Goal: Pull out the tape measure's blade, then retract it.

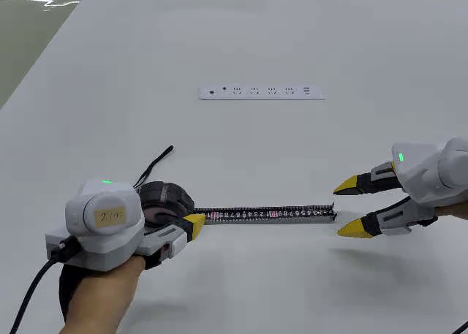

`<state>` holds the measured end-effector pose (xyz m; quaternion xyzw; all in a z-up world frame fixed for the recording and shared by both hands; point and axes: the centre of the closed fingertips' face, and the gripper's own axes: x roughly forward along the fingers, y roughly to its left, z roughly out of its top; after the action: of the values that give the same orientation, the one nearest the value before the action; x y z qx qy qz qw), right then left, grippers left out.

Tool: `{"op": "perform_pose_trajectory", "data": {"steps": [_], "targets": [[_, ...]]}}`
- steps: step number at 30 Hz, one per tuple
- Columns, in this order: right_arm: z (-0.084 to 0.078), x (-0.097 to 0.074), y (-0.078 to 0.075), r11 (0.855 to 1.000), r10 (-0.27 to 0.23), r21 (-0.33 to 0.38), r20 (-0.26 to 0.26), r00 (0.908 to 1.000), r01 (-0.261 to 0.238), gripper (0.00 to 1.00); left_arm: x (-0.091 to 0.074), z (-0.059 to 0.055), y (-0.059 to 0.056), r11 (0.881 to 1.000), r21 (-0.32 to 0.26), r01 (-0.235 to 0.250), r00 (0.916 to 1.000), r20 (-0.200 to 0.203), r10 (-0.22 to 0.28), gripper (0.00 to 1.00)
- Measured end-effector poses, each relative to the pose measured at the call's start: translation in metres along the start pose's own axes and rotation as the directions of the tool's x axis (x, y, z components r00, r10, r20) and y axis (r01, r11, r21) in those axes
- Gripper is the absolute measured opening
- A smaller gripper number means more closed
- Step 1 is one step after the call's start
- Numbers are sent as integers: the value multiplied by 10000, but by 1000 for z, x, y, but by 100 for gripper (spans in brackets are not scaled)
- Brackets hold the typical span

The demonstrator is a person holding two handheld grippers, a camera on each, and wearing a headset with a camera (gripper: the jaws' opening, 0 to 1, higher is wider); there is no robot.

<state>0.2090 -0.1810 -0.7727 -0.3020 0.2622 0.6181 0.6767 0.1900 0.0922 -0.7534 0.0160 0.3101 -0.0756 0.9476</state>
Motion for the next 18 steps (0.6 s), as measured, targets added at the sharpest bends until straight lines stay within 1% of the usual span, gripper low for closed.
{"op": "perform_pose_trajectory", "data": {"steps": [3, 11, 14, 18], "targets": [[-2, 2, -2, 9999, 112, -11, -40, 9999, -112, 36, 2, 0, -2, 10000, 27, 52, 10000, -9, -52, 89], [-9, 11, -6, 9990, 437, -9, -157, 9989, -437, 33, 4, -1, -2, 10000, 24, 77, 9999, -79, -77, 87], [-11, 15, -7, 9986, 527, -67, -198, 9984, -529, 30, 5, 0, -3, 10000, 34, 67, 9999, -87, -67, 87], [-14, 18, -8, 9979, 627, -136, -247, 9977, -630, 27, 7, 0, -3, 10000, 52, 60, 9999, -105, -59, 86]]}}
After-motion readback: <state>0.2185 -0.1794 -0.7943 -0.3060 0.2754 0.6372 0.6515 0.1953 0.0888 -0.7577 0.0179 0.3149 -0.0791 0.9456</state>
